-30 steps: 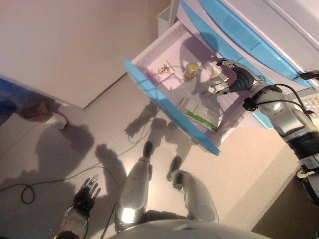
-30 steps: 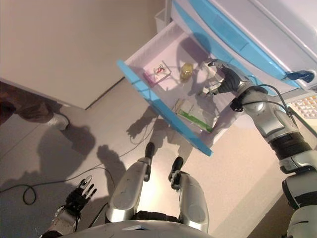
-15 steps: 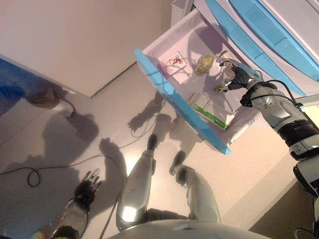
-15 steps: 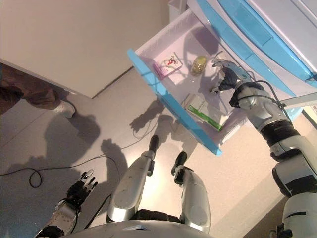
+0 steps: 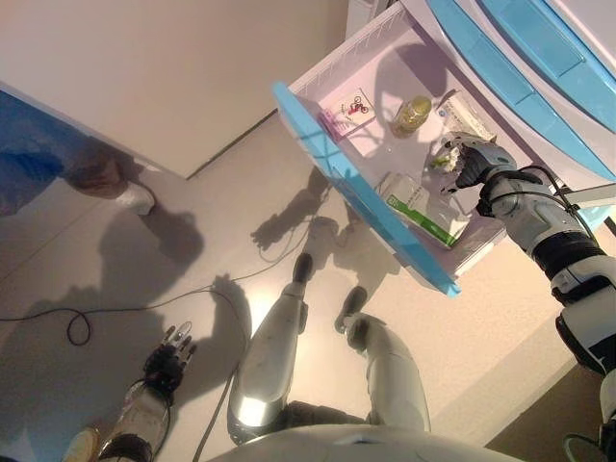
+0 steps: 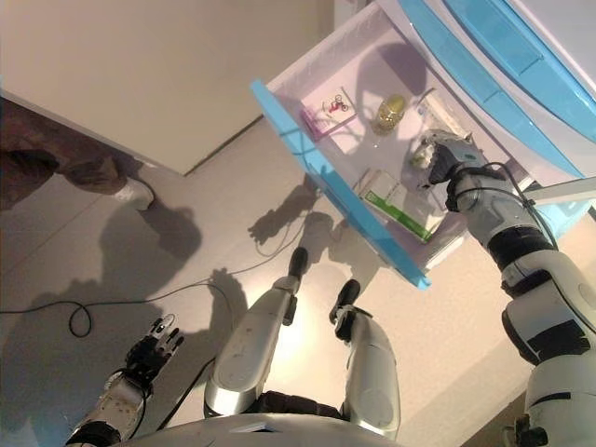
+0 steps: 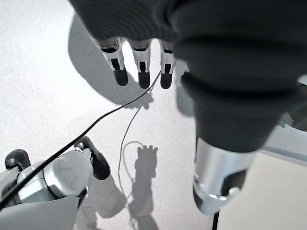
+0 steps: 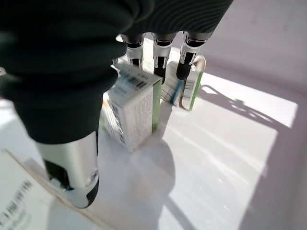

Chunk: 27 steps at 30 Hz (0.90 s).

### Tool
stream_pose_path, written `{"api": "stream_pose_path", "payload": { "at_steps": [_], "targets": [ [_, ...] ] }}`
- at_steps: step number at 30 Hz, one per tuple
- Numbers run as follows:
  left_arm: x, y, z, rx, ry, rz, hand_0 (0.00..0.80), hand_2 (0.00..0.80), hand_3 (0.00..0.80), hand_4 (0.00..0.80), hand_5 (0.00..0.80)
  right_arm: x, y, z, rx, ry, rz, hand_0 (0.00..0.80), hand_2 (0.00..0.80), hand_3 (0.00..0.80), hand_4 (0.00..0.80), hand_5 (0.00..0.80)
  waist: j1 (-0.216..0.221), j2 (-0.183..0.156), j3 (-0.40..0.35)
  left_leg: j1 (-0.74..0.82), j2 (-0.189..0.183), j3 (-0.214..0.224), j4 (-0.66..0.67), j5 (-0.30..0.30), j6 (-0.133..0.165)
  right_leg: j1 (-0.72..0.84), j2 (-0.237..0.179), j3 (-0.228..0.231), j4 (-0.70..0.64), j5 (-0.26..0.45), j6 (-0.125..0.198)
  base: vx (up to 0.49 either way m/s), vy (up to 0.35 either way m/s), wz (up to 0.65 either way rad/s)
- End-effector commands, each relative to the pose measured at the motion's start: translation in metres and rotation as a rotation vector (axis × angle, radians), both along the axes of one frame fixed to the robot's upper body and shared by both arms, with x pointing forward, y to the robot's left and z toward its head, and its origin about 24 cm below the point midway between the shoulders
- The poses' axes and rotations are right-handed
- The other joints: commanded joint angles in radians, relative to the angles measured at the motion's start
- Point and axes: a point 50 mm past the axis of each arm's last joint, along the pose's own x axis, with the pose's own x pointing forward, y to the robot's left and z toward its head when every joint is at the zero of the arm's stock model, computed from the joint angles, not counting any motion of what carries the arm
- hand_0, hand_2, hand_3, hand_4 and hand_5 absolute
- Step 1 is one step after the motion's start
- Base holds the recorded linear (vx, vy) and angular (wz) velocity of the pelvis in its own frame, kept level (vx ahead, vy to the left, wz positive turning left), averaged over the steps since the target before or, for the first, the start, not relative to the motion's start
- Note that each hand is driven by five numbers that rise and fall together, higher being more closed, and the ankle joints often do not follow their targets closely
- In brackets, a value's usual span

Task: Open the drawer and pick up the medicine

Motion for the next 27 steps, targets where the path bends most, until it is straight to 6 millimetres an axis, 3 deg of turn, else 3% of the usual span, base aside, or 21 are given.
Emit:
{"api": "stream_pose_path", "payload": {
  "at_steps": [1,13,27],
  "targets": [
    [-0.015,0.005,0.0,0.008,0.024,-0.016,0.0,0.0,0.0,0.0,0.0,0.004,-0.007,0.023,-0.06,-0.09,-0.031,0.0,0.0,0.0,0.0,0.0,0.011,0.021,-0.029,-0.072,0.008,0.006,0.188,-0.189,-0.003,-0.011,-0.064,0.061,-0.113,0.148,0.11,0.0,0.0,0.0],
    [-0.013,0.0,-0.001,-0.005,0.012,-0.041,0.0,0.0,0.0,0.0,0.0,0.003,-0.024,0.025,-0.123,-0.134,-0.107,0.0,0.0,0.0,0.0,0.0,0.015,0.039,-0.029,-0.075,0.0,0.004,0.18,-0.182,0.002,-0.035,-0.068,0.067,-0.1,0.149,0.108,0.0,0.0,0.0],
    [-0.016,-0.001,-0.002,-0.014,0.015,-0.042,0.0,0.0,0.0,0.0,0.0,0.005,-0.027,0.034,-0.117,-0.169,-0.123,0.0,0.0,0.0,0.0,0.0,0.019,0.048,-0.029,-0.069,-0.002,0.001,0.163,-0.17,0.005,-0.046,-0.074,0.061,-0.09,0.151,0.11,0.0,0.0,0.0]
  ]
}}
